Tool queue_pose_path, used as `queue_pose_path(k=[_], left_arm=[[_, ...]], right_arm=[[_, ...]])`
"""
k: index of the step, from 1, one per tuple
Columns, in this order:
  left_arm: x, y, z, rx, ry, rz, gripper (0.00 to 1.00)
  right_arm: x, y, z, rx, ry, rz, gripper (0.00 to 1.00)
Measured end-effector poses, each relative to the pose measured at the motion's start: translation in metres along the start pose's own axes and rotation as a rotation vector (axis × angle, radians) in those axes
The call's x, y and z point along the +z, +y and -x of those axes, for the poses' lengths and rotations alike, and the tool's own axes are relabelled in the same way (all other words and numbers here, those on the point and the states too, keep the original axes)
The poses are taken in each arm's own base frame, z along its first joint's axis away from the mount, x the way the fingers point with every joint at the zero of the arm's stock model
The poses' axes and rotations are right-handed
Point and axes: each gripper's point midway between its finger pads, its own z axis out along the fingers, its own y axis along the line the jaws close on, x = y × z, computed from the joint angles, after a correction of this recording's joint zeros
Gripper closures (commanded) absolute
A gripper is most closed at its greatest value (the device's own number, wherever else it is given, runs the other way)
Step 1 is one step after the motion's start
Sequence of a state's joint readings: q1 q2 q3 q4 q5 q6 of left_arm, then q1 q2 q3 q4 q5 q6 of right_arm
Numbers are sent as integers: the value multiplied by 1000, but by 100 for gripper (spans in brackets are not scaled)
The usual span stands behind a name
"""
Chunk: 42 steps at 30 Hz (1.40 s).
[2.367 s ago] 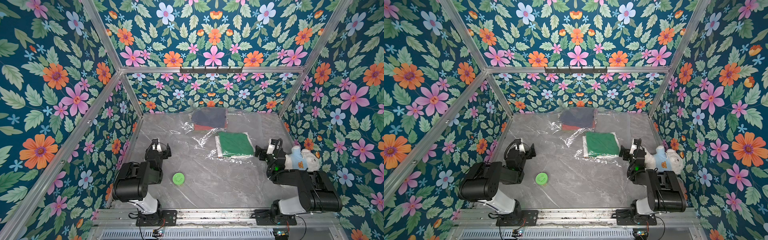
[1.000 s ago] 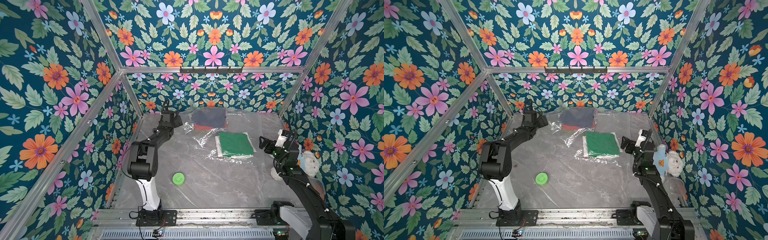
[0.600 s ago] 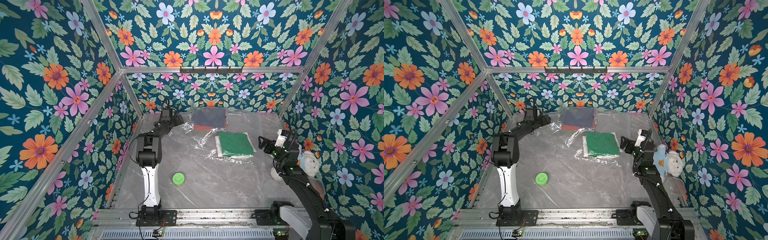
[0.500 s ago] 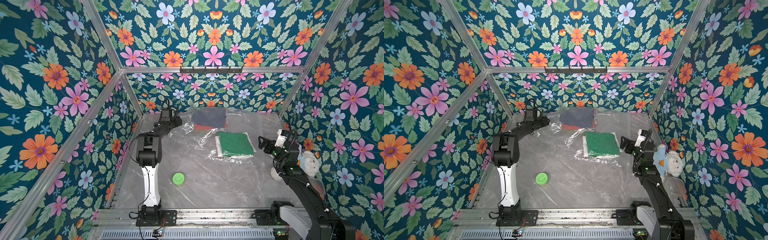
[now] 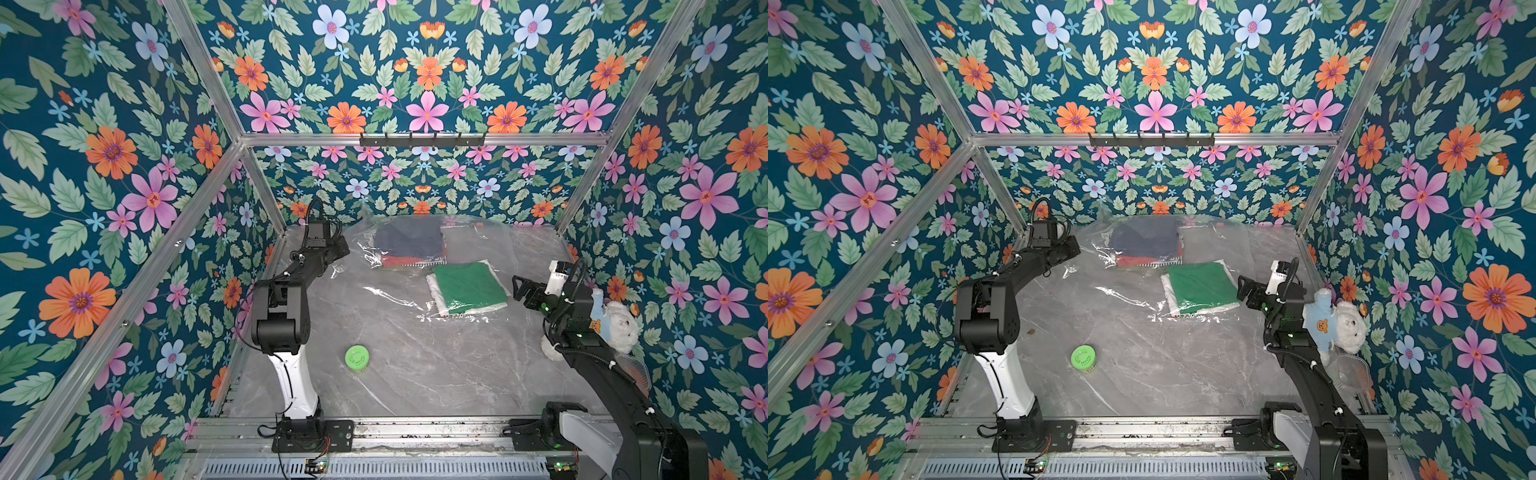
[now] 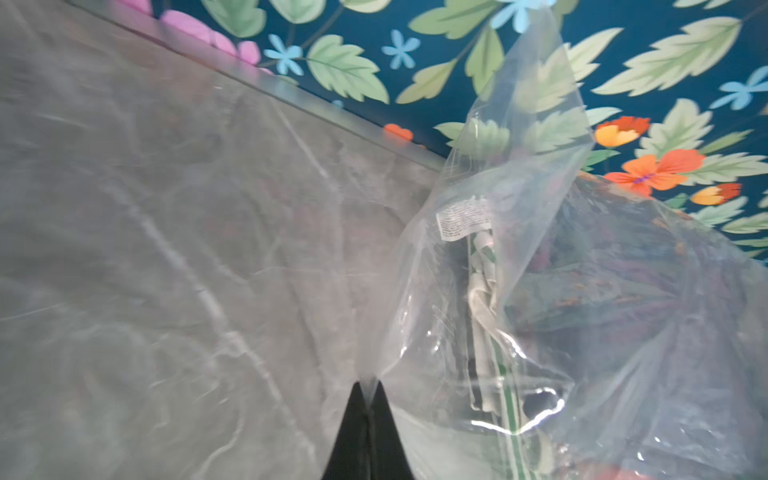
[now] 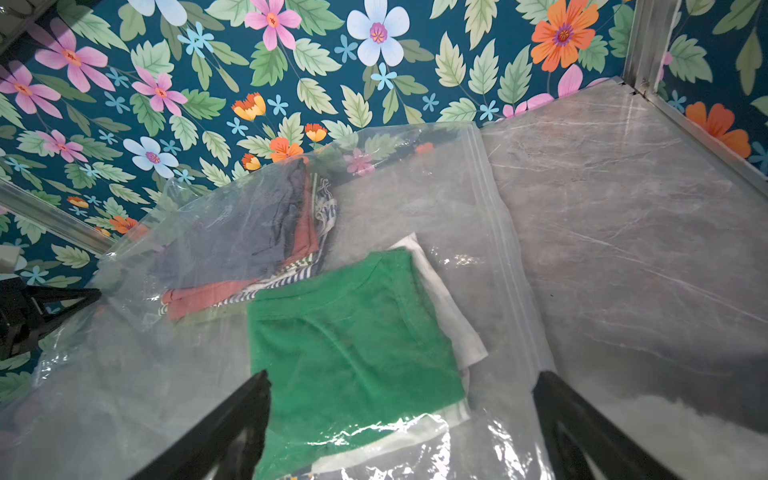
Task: Take the tank top out of the vacuum bag
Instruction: Move the vacuum bag to the center of the board, then adjust the vacuum bag at the center of the board.
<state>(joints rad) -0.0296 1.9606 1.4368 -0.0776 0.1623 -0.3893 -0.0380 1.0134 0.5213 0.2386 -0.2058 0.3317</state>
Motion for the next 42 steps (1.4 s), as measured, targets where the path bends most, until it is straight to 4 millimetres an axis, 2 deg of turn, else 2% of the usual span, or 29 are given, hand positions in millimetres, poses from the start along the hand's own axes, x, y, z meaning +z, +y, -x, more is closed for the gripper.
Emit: queue_pose_path(k=[6,9,10,13,14,17,18,22,26,31,37,42], left_arm=[[-21,58,12,-30,-15,148,100],[-38,92,20,-46,-25,235,100],[-44,100,23,-53,-33,266,94],[-64,114,35,-47,-73,348,42],[-72,115,39,-48,-95,365,29],[-89,102,44,-28,-140,376,6],[-93,97,43,-19,-146,378,2],[-120,68,35,24,-191,379,1],[-149,37,26,73,-249,371,1],[-148,-23,-5,186,-231,257,1],[-150,-68,-53,256,-202,131,1],[-159,-96,-80,257,-194,20,3]], right_arm=[[12,22,-5,-29,33,54,2],[16,30,-6,-41,43,72,3],[18,32,-7,-42,46,73,3],[23,35,-8,-43,57,80,3],[25,36,-9,-33,62,81,3],[30,35,-12,-19,74,78,3],[32,35,-13,-9,79,78,2],[44,37,-20,7,119,84,2],[65,43,-30,30,191,99,0],[99,56,-45,50,297,110,0],[150,53,-61,108,407,75,2],[184,53,-73,149,478,72,8]])
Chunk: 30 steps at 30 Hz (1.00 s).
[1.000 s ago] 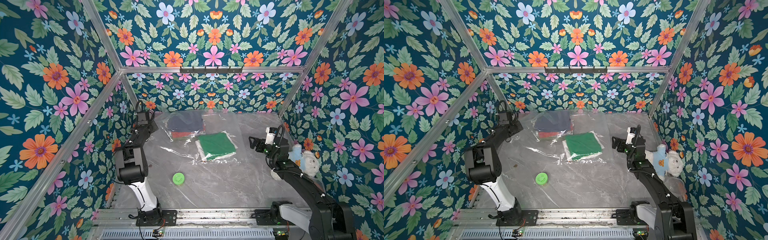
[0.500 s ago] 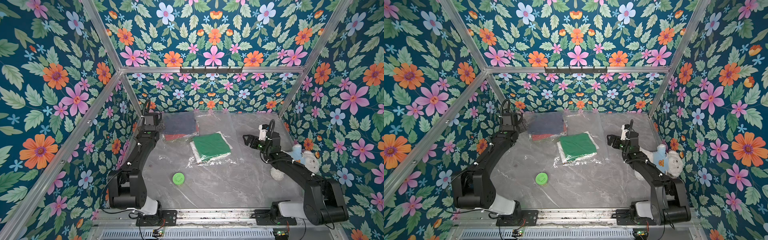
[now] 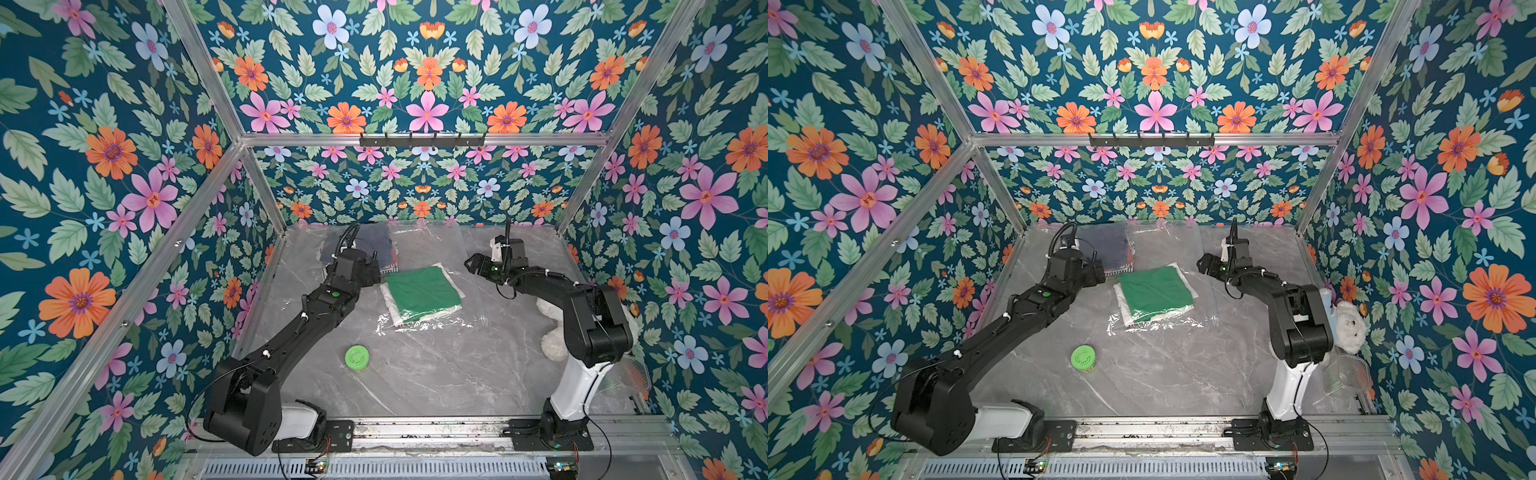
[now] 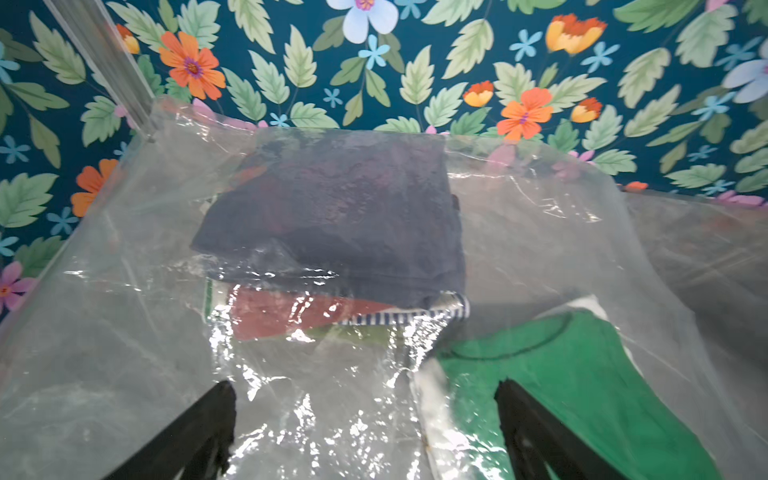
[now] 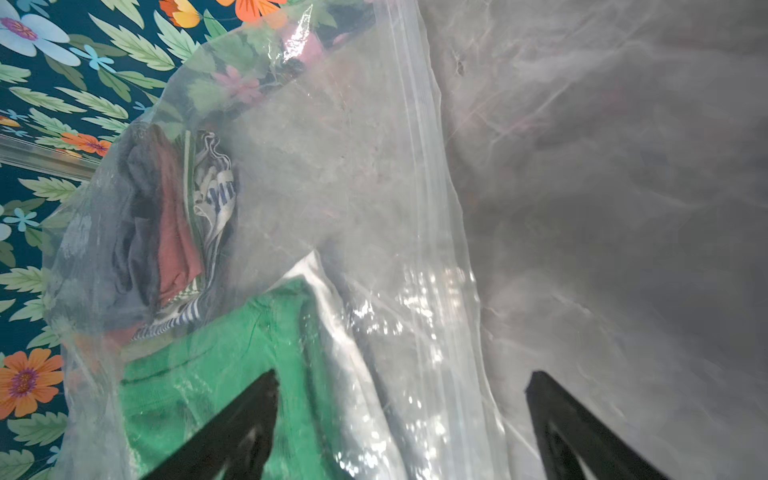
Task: Take the tank top out of the vacuum bag
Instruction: Adjust the vacuum bag at the center of the board.
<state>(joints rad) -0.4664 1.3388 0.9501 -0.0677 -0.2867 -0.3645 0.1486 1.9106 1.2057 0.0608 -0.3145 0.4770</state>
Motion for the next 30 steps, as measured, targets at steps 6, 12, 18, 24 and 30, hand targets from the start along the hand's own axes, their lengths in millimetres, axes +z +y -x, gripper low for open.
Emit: queue_pose_path(k=[6,12,18,24,30], left_arm=[[-1,-15,-48,-72,98,-81,4],[8,-7,-108,-194,225,-78,6],[33,-16,-130,-265,287,-84,14],[72,-13,-139,-317,333,-63,29],[112,-22,-142,-329,361,-58,39]], right_arm=[[35,-8,-11,60,92,13,25],[33,-5,-16,82,108,24,77],[8,5,-24,75,82,53,100],[-17,3,-47,82,77,70,100],[-31,4,-67,90,74,92,76]])
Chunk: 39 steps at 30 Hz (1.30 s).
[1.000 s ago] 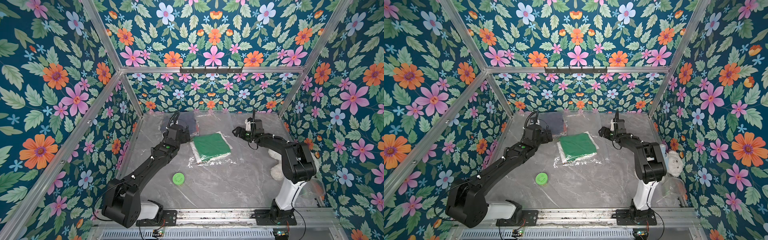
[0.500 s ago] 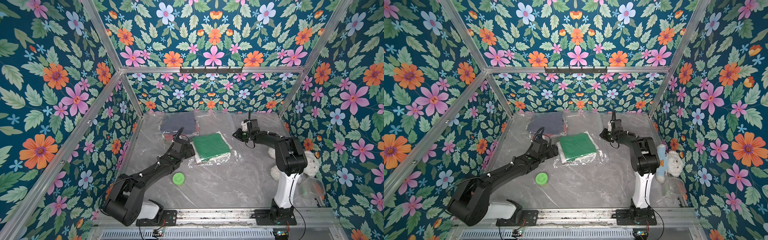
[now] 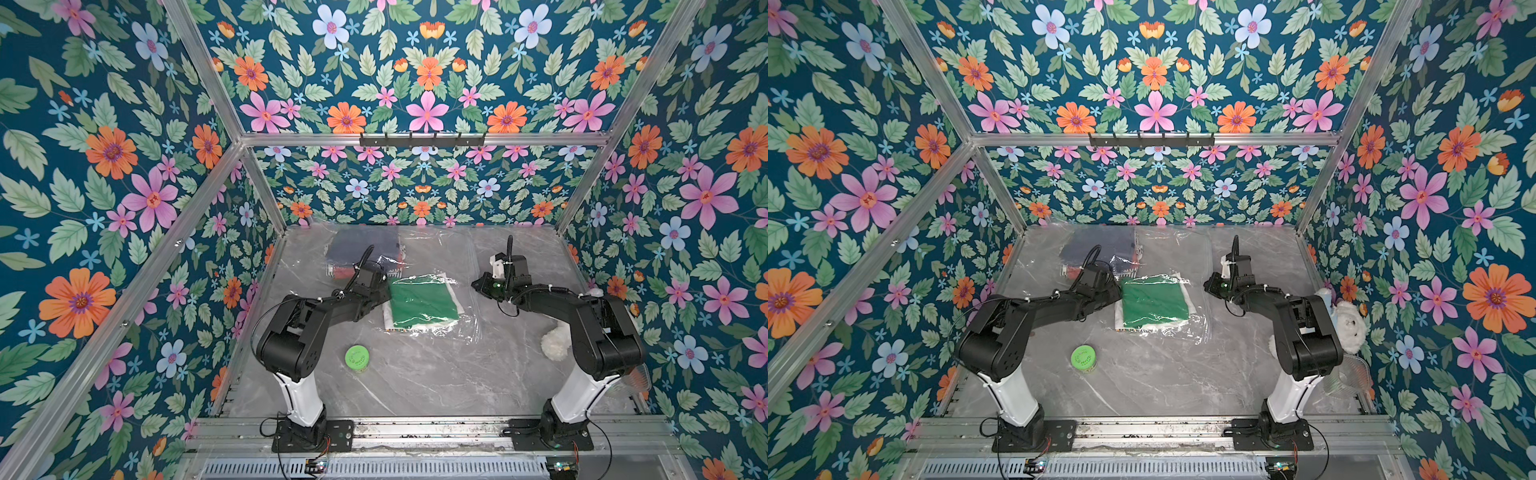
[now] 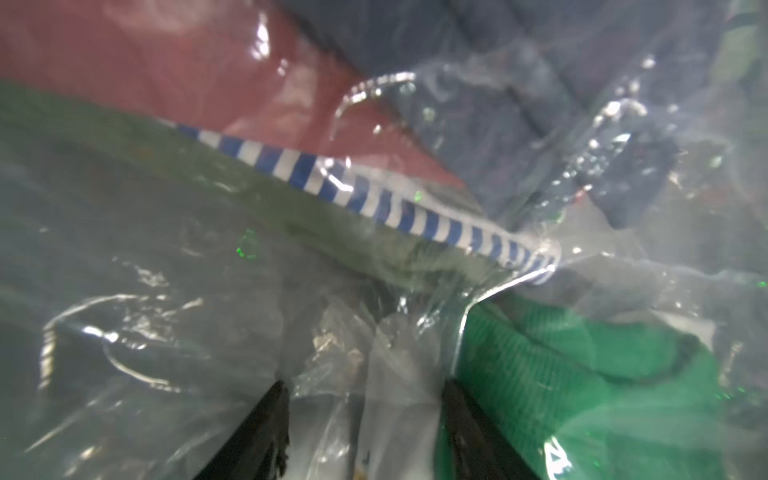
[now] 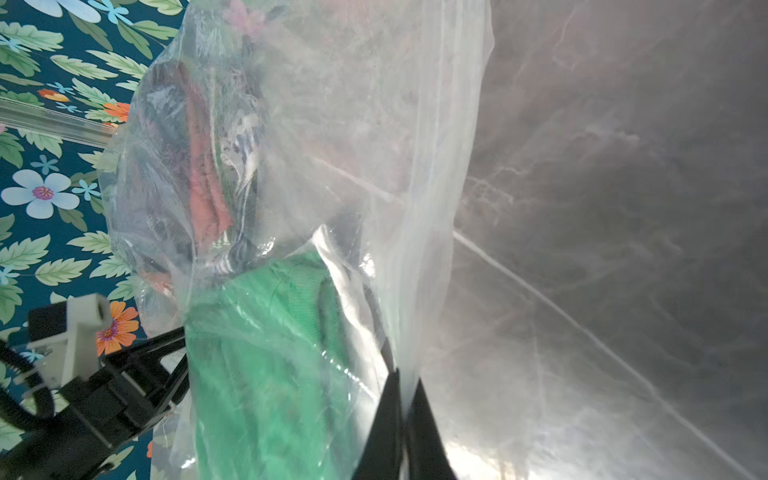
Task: Take the tank top out of the vacuum bag
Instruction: Adjust the vacuum bag at the center of the board.
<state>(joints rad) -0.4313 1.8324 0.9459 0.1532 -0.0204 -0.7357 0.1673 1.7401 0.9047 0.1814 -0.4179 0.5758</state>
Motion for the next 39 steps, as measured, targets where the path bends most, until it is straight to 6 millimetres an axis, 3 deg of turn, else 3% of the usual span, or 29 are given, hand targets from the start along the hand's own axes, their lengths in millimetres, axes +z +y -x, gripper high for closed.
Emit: queue_pose_path(k=[2,3,5,7,8,9,10,12,13,18,20,23,26,29,31,33,39], left_arm=[[5,-3,8,-5,-7,-4,35],[6,-3,10,-8,-7,-8,32],[2,-1,16,-5,-18,0,22],[-9,1,25,16,-46,15,8],[-17,1,30,30,-70,21,1],[-24,2,32,39,-87,27,1],[-33,5,35,37,-110,35,1],[-50,10,37,68,-146,52,1],[-58,10,37,79,-163,55,1],[-87,-10,27,181,-225,23,1],[-95,-29,21,238,-247,-4,1],[-104,-58,13,327,-280,-44,1],[-110,-87,4,413,-310,-87,1],[-110,-105,-6,477,-328,-115,1],[-109,-109,-8,487,-339,-127,13],[-108,-110,-8,484,-357,-142,23],[-110,-125,-5,471,-392,-212,22]], right_arm=[[-3,8,-8,-17,7,14,56],[-5,13,-11,-30,9,25,57],[-8,23,-13,-55,4,55,79],[-9,24,-13,-56,1,64,94],[-10,23,-13,-54,2,62,95],[-10,23,-13,-48,3,61,94],[-10,24,-12,-50,4,66,85],[-10,31,-12,-53,10,89,55],[-10,34,-11,-54,10,103,46],[-19,45,-6,-57,-9,138,48],[-26,53,0,-63,-32,154,42],[-30,52,2,-60,-41,135,42],[-35,47,2,-54,-55,104,55],[-34,46,0,-49,-45,101,75],[-33,48,-2,-45,-34,117,86],[-32,54,-2,-40,-26,151,91],[-36,80,-2,-47,3,285,100]])
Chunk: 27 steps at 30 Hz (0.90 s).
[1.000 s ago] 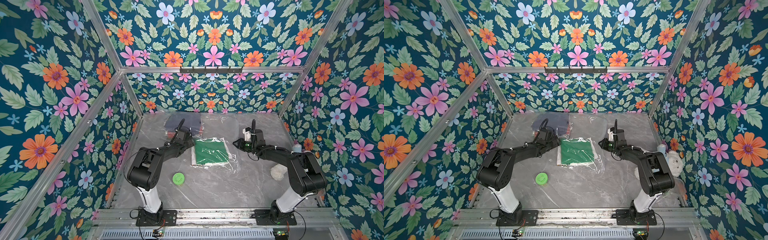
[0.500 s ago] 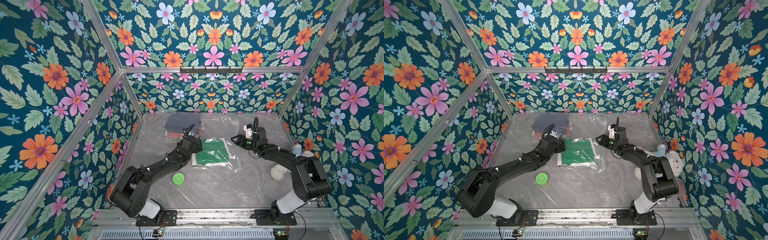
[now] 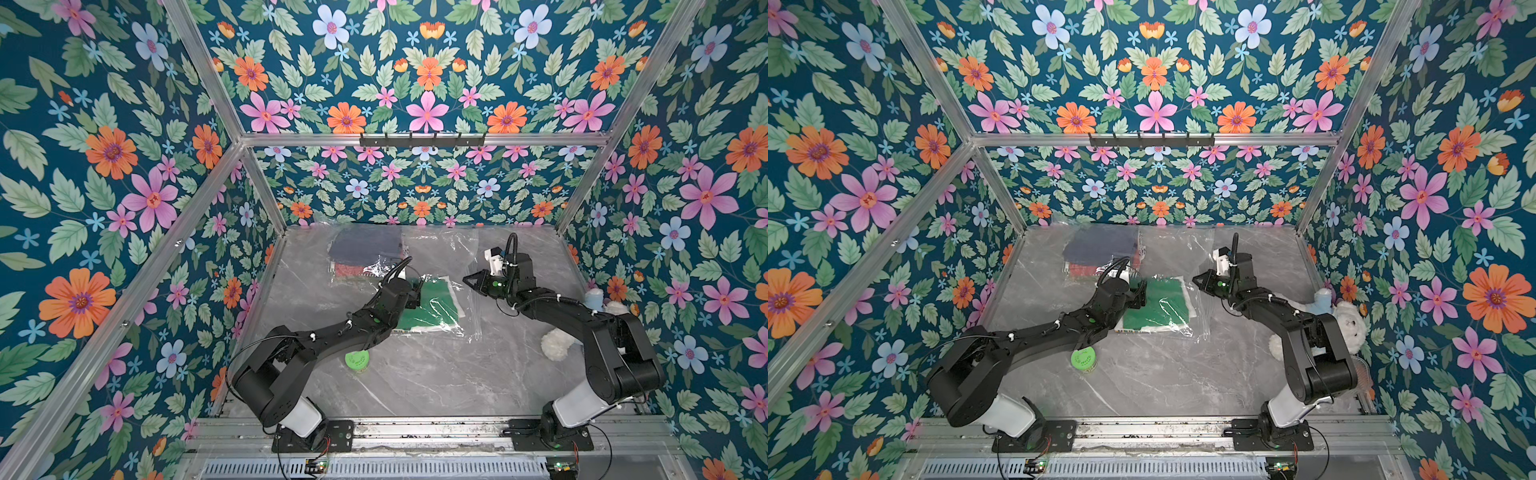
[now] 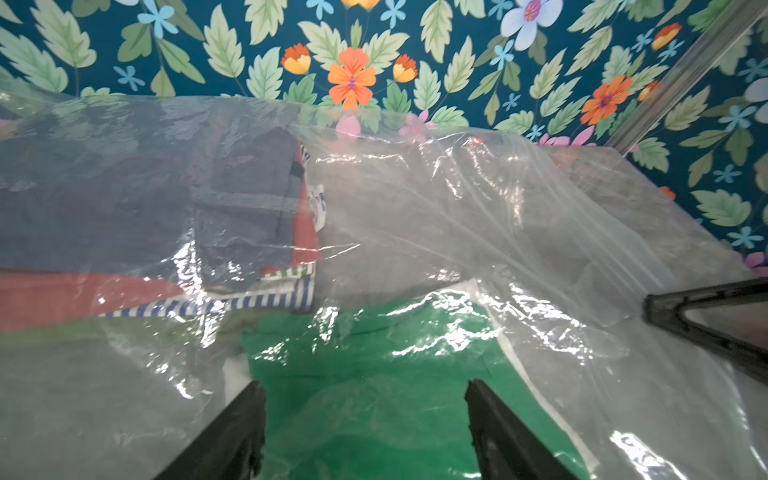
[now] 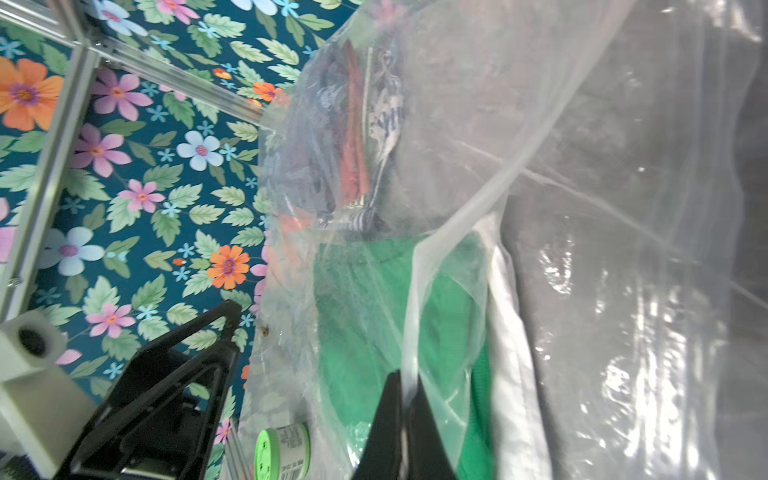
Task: Take the tank top out of the vacuum bag
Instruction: Adjust the vacuum bag at the center of the board, then open the vacuum bag at the center of the board.
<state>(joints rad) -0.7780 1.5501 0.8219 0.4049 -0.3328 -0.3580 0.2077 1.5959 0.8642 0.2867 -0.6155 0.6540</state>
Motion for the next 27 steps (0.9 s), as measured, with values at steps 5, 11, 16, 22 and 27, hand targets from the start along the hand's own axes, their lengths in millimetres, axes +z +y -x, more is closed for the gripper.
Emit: queue_pose_path(k=[5,11,16,22,27], left_arm=[[1,-19,4,-9,-31,-110,1],[22,-38,39,-119,-45,-213,1],[27,-56,23,-123,15,-302,1],[23,-49,8,-92,39,-298,1],[19,-58,-1,-51,48,-351,1]], right_arm=[[0,20,-2,-17,-3,125,100],[0,27,-12,-39,-3,195,95],[-4,14,-9,14,-28,168,29],[-6,-42,31,148,-122,81,23],[16,-67,58,195,-113,97,26]])
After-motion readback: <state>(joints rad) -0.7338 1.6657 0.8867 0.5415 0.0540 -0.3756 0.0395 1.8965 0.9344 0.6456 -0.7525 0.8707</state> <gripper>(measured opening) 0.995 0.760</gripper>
